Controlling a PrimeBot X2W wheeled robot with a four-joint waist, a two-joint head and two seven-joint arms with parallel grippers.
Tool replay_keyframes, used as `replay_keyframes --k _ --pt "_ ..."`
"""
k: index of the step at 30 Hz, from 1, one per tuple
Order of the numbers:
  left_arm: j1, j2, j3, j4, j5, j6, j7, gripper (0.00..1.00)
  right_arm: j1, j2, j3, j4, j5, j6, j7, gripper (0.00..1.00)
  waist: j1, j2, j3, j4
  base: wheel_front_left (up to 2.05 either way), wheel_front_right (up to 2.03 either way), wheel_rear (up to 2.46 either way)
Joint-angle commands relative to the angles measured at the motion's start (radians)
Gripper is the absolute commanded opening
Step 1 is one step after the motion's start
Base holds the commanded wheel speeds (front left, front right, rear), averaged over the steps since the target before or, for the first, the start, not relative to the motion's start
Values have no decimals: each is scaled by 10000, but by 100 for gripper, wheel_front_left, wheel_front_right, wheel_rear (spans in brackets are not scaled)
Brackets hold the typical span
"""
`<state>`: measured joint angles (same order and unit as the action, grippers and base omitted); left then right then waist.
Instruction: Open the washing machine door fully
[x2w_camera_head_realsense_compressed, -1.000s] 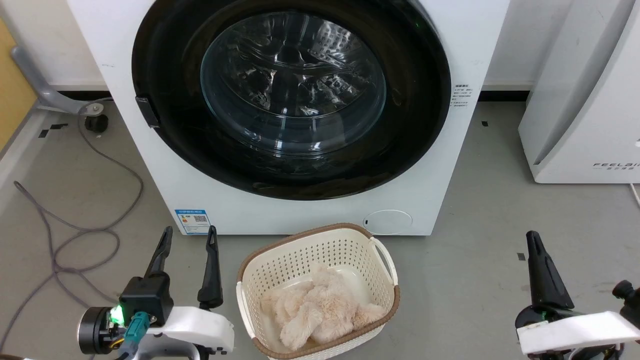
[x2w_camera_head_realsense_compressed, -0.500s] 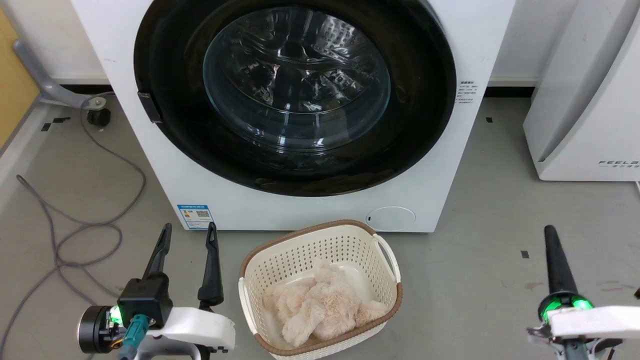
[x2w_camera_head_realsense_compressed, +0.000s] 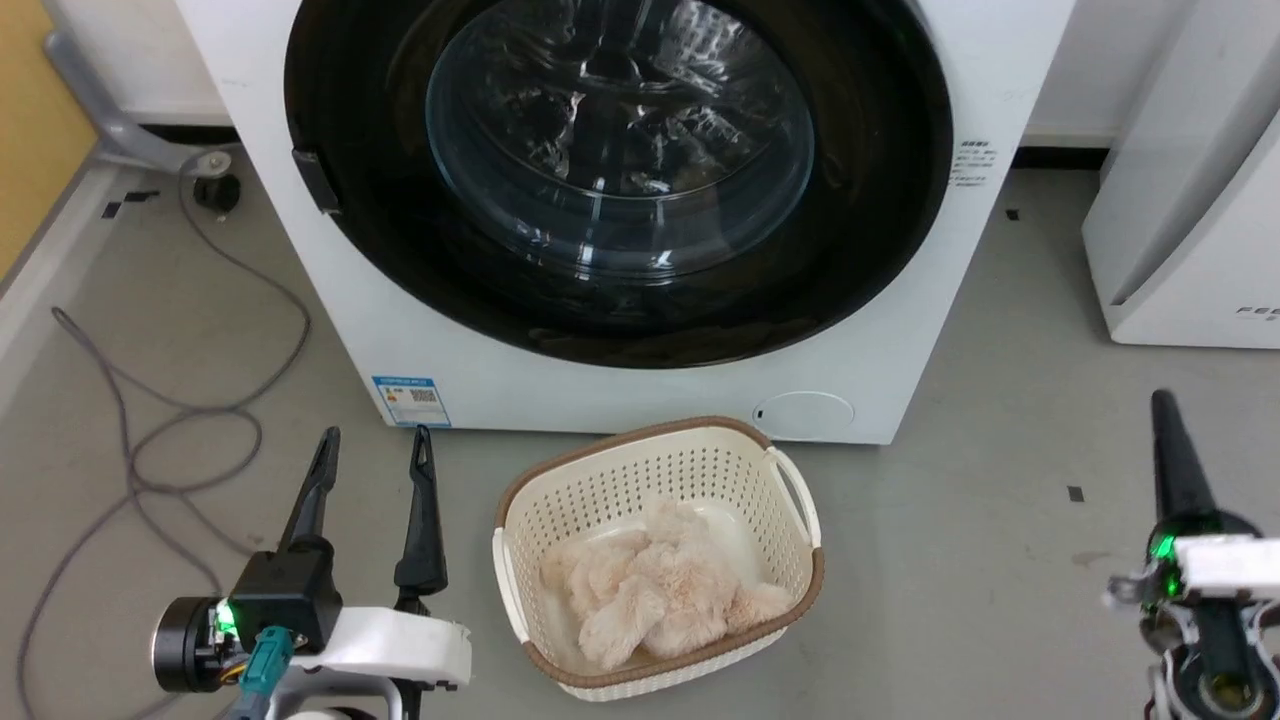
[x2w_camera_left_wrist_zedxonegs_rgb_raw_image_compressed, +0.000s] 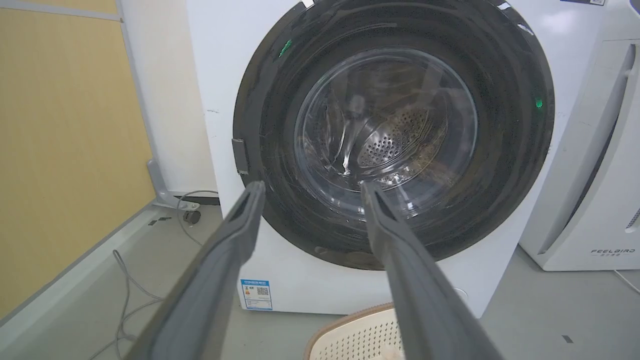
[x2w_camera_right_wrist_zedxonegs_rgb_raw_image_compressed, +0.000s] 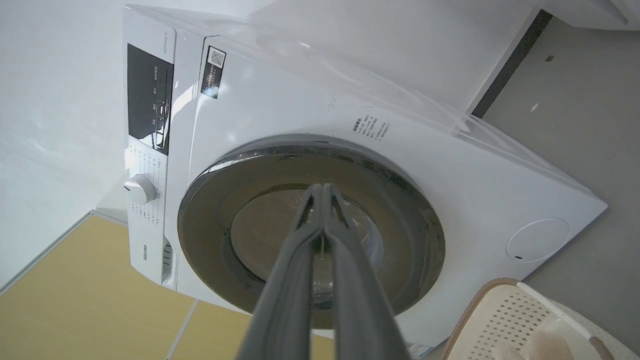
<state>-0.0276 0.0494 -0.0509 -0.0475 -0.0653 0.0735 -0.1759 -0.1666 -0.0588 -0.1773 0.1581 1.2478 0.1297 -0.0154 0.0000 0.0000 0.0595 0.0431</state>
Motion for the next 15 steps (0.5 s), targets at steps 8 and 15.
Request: replay_keyframes --k 8,15 --pt "-518 7 -70 -140 -125 89 -258 100 -1490 -466 -706 860 1087 8 384 0 0 0 516 415 0 0 0" --pt "-760 8 -163 -238 -207 163 -405 100 -2717 -911 -1122 1735 1769 9 532 0 0 0 924 772 0 0 0"
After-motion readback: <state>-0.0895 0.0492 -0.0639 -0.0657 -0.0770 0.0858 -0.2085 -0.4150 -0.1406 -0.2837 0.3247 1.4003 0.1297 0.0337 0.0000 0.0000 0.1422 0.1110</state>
